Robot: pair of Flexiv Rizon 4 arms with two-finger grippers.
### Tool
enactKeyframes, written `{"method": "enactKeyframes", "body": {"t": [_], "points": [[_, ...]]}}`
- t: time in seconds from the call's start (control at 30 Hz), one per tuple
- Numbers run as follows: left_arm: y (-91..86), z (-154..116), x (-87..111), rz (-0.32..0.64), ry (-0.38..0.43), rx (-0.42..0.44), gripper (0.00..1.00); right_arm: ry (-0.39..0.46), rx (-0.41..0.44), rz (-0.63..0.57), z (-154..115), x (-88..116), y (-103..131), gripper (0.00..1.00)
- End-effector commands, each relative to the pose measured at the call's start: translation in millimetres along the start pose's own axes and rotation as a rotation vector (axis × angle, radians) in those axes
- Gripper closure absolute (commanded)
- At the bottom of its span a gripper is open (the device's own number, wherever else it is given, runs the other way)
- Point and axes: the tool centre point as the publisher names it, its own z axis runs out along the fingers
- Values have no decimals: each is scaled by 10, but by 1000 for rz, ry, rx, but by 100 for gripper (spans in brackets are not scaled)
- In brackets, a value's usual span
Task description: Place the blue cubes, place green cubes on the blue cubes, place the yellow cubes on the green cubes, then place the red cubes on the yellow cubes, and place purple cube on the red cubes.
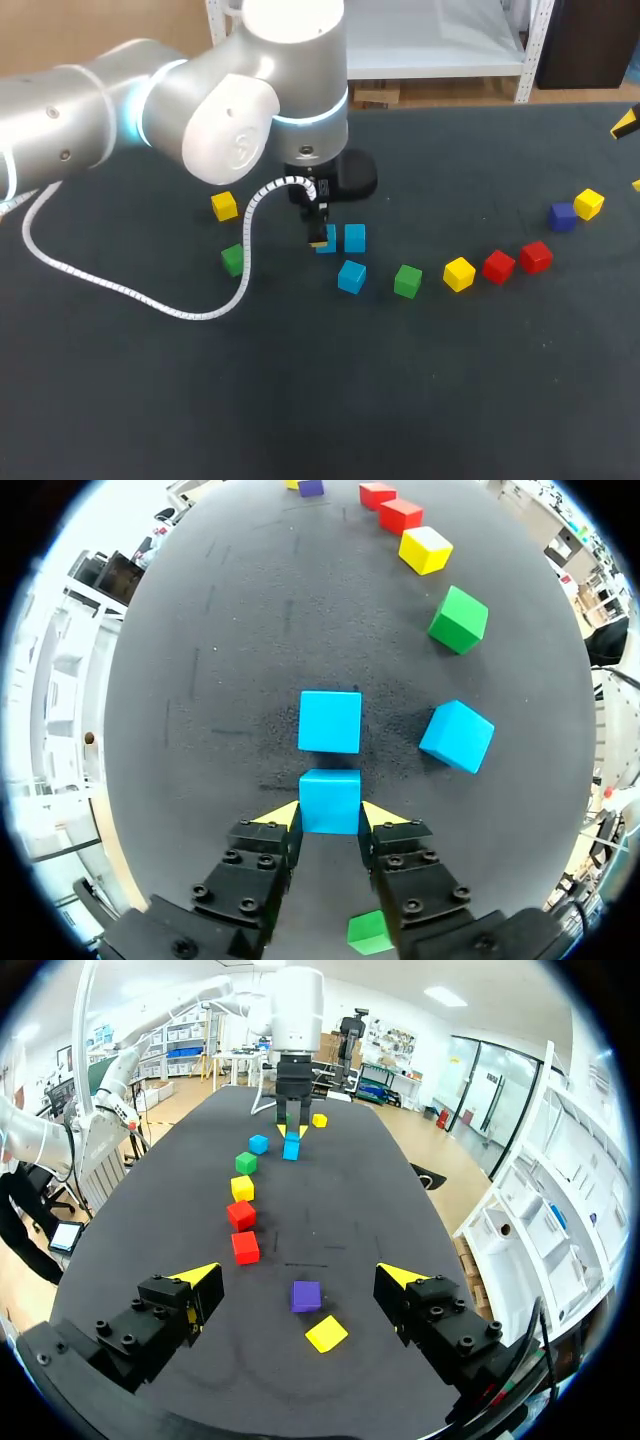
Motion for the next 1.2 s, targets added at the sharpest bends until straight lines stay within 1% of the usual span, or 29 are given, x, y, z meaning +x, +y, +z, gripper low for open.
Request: {"method": "enactKeyframes", "body": {"t": [0.03,0.33,0.47,0.6,0.77,0.9,1.13,1.2], "points": [[27,14,-2,1,5,6,100,1,4,-1,-1,-6,18,0],[33,21,18,-2,8,6,100,1,4,-1,-1,-6,18,0],[37,27,21,-3,9,7,95,1,4,-1,-1,-6,18,0],[39,29,24,-4,9,8,95,1,4,-1,-1,-6,18,0],[47,36,29,-4,10,9,89,1,4,-1,-1,-6,18,0],[55,36,30,-4,9,10,82,1,4,-1,-1,-6,18,0],[59,39,31,-1,10,13,74,1,4,-1,-1,-6,18,0],[59,39,32,-1,9,14,73,1,4,-1,-1,-6,18,0]]}}
